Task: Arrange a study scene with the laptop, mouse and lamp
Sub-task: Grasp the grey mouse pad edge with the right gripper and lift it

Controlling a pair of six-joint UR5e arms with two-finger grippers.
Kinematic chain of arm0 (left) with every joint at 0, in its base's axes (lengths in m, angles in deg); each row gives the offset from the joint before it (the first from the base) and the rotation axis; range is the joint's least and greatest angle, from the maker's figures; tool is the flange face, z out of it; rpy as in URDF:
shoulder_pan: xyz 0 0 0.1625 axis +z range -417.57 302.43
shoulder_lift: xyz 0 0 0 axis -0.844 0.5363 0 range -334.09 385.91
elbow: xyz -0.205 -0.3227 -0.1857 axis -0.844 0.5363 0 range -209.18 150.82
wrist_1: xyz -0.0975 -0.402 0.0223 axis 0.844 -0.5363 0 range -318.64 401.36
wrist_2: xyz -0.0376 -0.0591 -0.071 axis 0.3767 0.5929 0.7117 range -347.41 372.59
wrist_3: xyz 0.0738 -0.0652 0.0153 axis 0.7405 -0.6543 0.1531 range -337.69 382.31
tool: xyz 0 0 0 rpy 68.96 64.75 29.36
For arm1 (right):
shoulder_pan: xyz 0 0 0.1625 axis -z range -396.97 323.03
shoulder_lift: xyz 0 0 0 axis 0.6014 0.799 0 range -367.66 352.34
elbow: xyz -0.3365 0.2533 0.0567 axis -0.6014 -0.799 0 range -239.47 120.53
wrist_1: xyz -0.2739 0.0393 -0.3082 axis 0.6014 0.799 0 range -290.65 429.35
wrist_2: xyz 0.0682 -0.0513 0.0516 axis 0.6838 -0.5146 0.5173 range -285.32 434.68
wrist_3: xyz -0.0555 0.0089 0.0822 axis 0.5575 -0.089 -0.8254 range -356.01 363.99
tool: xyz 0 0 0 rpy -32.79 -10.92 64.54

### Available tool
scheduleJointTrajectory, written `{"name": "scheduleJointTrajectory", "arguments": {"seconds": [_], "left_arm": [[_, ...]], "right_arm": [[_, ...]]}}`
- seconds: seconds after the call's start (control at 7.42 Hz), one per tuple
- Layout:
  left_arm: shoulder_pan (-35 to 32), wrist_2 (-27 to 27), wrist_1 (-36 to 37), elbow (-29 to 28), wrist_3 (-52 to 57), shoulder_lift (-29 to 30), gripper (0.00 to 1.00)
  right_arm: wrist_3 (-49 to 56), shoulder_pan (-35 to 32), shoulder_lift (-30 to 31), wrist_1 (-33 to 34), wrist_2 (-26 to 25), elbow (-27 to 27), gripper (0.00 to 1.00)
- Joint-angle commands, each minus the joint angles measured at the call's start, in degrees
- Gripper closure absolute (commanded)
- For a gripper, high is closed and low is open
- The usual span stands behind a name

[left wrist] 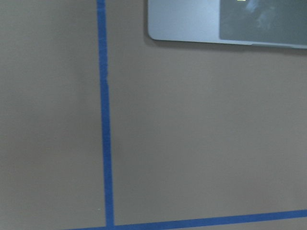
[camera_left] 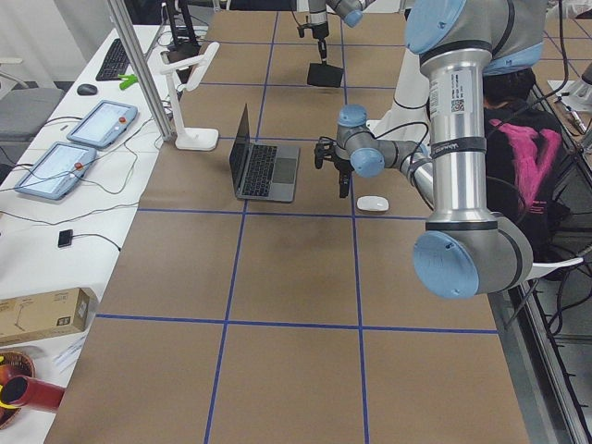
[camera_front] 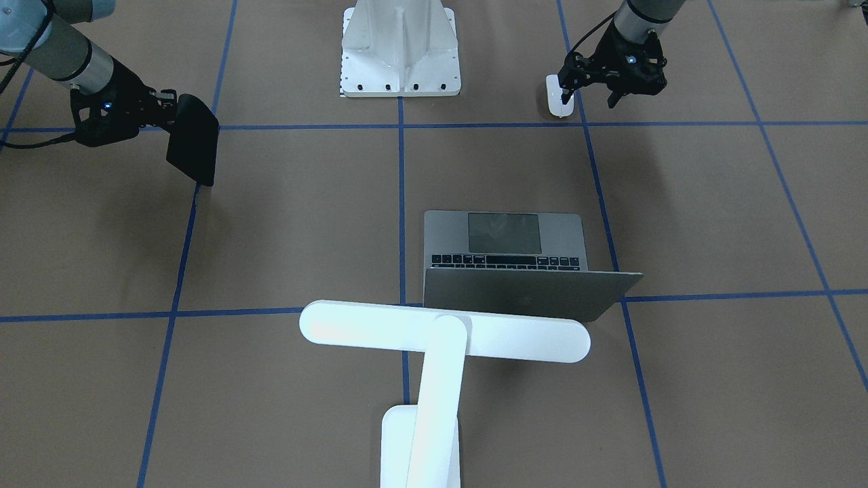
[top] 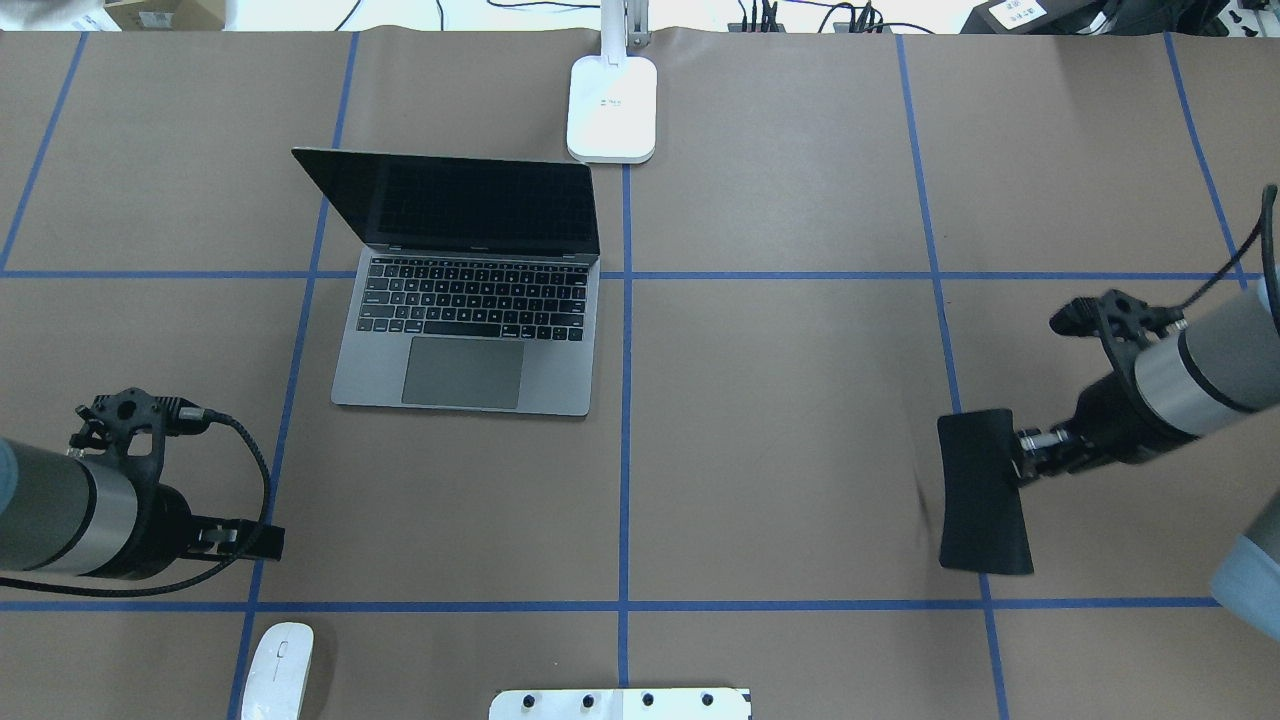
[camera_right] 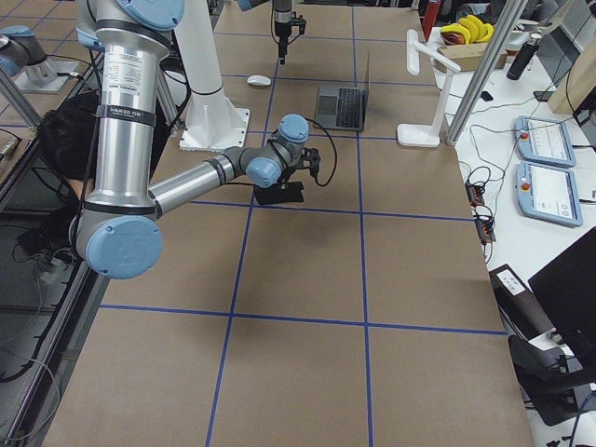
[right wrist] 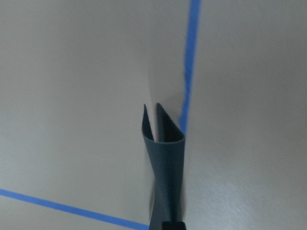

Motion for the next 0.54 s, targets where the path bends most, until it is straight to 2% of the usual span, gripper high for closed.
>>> {"name": "scheduleJointTrajectory", "arguments": {"seconds": [0.0, 0.13, 0.27, 0.4], "left_arm": [[3.44, -2.93, 0.04, 0.22, -0.24, -1.39, 0.01], [5.72, -5.21, 0.21, 0.14, -0.85, -1.39, 0.01], [7.05, -6.27, 0.21, 0.05, -2.07, -1.48, 0.01], [9.67, -8.20, 0.21, 0.05, -4.35, -1.39, 0.01]], "right_arm": [[6.93, -4.10, -15.50, 21.37, -1.23, 0.18, 0.87], [11.33, -4.81, -22.80, 33.24, -3.51, 0.18, 0.87], [14.33, -5.08, -28.97, 41.62, -5.53, -0.87, 0.87], [14.79, -5.00, -33.20, 44.32, -6.68, -3.40, 0.87]]}}
